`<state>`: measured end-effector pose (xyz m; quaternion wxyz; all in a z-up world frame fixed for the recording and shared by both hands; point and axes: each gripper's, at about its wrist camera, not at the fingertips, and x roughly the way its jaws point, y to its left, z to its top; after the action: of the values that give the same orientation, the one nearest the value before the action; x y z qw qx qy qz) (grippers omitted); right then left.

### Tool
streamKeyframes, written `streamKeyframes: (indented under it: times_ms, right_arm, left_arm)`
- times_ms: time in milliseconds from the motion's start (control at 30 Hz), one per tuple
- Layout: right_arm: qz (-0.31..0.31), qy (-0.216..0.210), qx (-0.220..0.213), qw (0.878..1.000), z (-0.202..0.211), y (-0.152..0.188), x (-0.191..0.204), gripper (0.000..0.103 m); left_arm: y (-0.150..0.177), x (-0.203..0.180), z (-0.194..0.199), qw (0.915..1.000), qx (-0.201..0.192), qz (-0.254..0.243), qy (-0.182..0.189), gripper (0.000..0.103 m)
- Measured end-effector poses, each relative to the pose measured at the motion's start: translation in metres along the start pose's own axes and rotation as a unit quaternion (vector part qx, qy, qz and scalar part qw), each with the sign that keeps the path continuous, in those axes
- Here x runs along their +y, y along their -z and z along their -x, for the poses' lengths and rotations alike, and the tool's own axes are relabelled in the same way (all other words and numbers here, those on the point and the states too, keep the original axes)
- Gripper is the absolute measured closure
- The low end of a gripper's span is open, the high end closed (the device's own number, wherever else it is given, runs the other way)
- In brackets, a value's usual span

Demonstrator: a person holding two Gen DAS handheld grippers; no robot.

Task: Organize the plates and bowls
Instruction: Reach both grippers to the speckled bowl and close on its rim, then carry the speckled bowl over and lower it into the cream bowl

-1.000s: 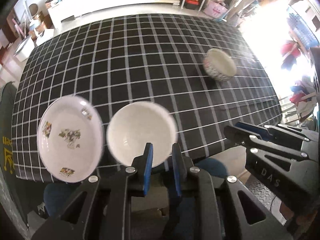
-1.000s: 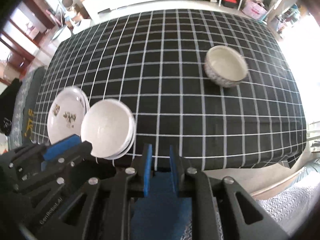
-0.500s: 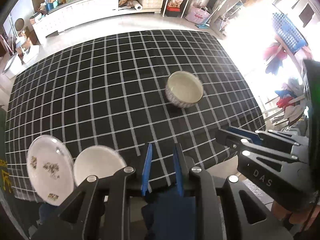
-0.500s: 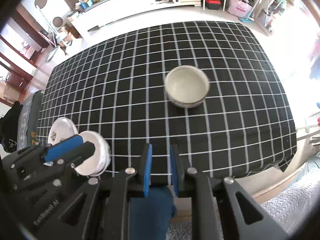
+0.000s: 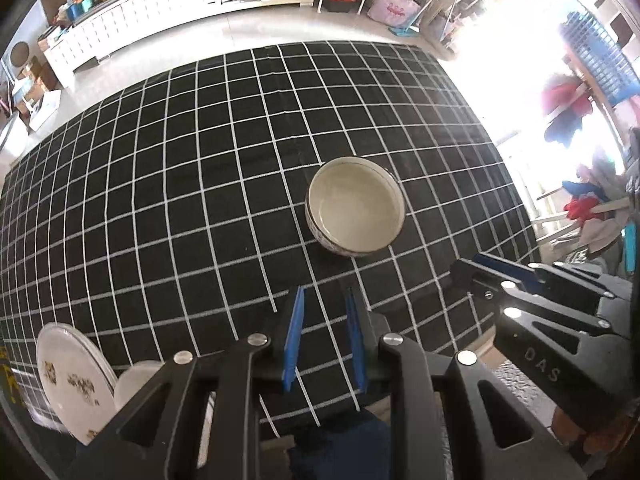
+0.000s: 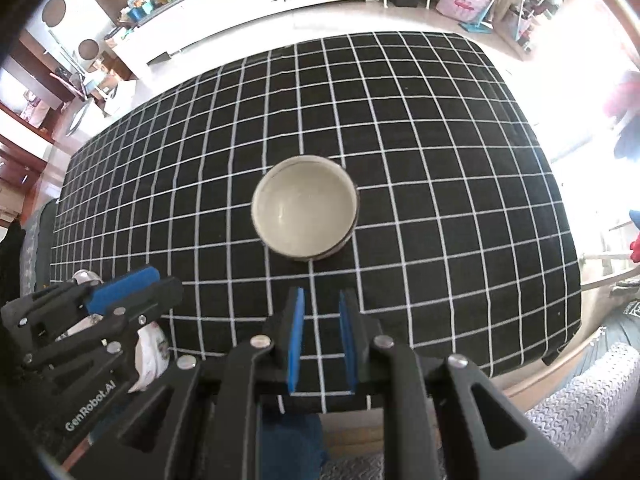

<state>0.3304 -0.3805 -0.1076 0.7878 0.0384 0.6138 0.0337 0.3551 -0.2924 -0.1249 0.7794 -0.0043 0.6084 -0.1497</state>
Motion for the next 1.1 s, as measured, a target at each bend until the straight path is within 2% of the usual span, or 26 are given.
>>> streamKeyframes:
  times_ms: [200,467,633,967,1100]
  right_arm:
    - [-0.013,-0.008,0.013,1.000,-0.026,-0.019,-0.015,0.081]
    - [-0.028,-0.006,0.017,0.999,-0.053,-0.037,-0.030,0.081]
    - [-0.029,-0.005,0.020,0.999,-0.067,-0.049,-0.033,0.081]
    - [-0.025,0.004,0.021,0.999,-0.090,-0.060,-0.037,0.081]
    - [-0.028,-0.003,0.029,0.999,-0.098,-0.059,-0.039,0.081]
  left_arm:
    - [-0.021,0.003,-0.031,0.9997,0.022,0.005,-0.004,0.083]
    - [-0.045,0.007,-0.061,0.9996,0.026,0.012,0.004,0.083]
    - [-0.056,0.007,-0.077,0.9995,0.030,0.007,-0.006,0.083]
    - [-0.068,0.015,-0.100,0.9991,0.034,-0.002,-0.026,0.083]
    - [-0.068,0.014,-0.114,0.9988,0.045,0.002,-0.021,0.083]
